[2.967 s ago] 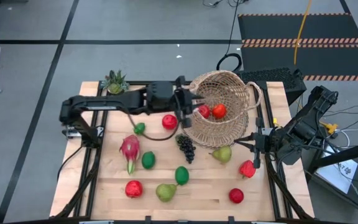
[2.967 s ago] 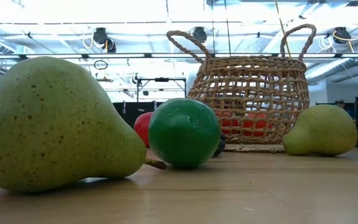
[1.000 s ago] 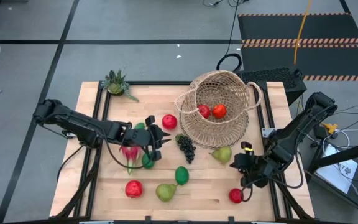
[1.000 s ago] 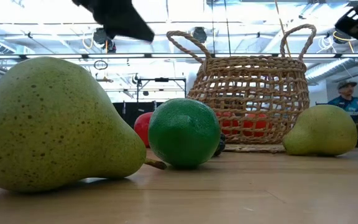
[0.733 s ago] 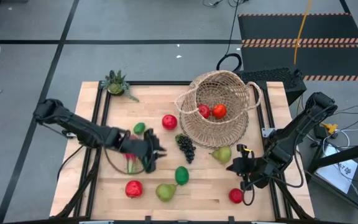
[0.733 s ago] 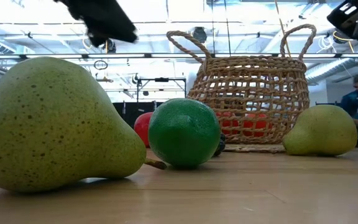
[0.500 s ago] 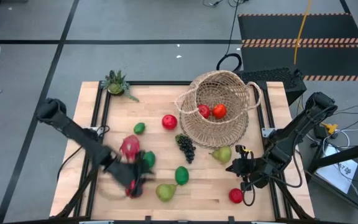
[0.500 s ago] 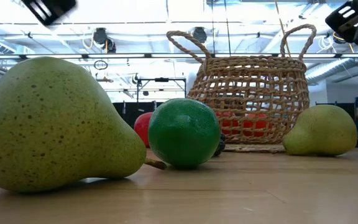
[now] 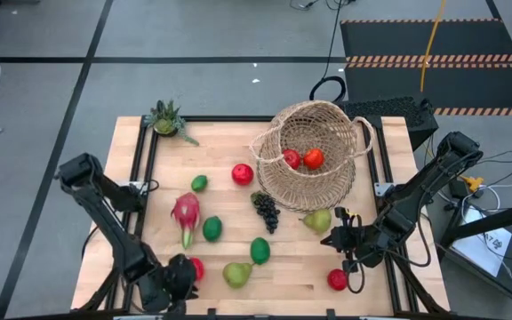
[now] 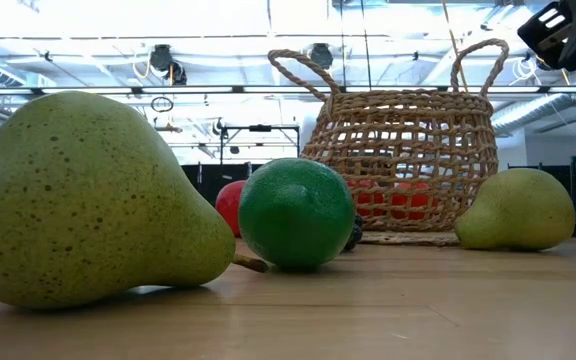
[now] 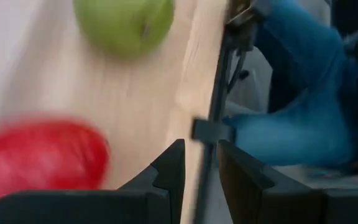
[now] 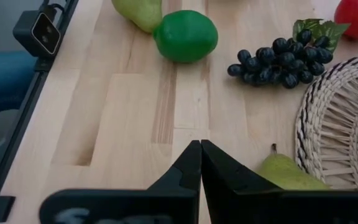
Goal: Build produce basket
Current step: Put the red apple into the brown basket
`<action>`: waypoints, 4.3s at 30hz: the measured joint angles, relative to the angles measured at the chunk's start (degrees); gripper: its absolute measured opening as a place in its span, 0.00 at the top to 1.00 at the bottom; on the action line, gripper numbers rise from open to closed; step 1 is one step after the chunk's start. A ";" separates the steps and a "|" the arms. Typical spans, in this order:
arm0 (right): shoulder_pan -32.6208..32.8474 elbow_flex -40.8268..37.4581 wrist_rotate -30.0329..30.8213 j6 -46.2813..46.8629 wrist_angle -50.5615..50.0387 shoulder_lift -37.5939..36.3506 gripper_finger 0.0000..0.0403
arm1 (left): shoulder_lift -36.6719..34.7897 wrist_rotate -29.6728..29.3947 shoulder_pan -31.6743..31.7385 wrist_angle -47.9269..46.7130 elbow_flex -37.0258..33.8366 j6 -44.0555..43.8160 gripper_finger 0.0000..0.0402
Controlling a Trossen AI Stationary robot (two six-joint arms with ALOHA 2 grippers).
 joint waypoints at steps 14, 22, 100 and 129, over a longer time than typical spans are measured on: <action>0.00 0.00 -0.04 -1.74 0.41 0.00 0.99 | 4.52 2.57 -1.38 0.05 -0.07 -40.51 0.74; 0.00 0.02 -0.07 -2.49 0.41 0.00 0.99 | 4.50 3.77 -1.40 -8.23 -0.09 -49.89 0.59; 0.02 0.07 -0.26 -3.21 0.85 0.01 0.99 | 1.37 15.04 13.58 -22.69 -0.10 -0.38 0.01; 0.04 0.07 -0.29 -4.19 1.34 0.02 0.99 | -7.41 13.21 -1.88 -39.65 4.94 -22.48 0.01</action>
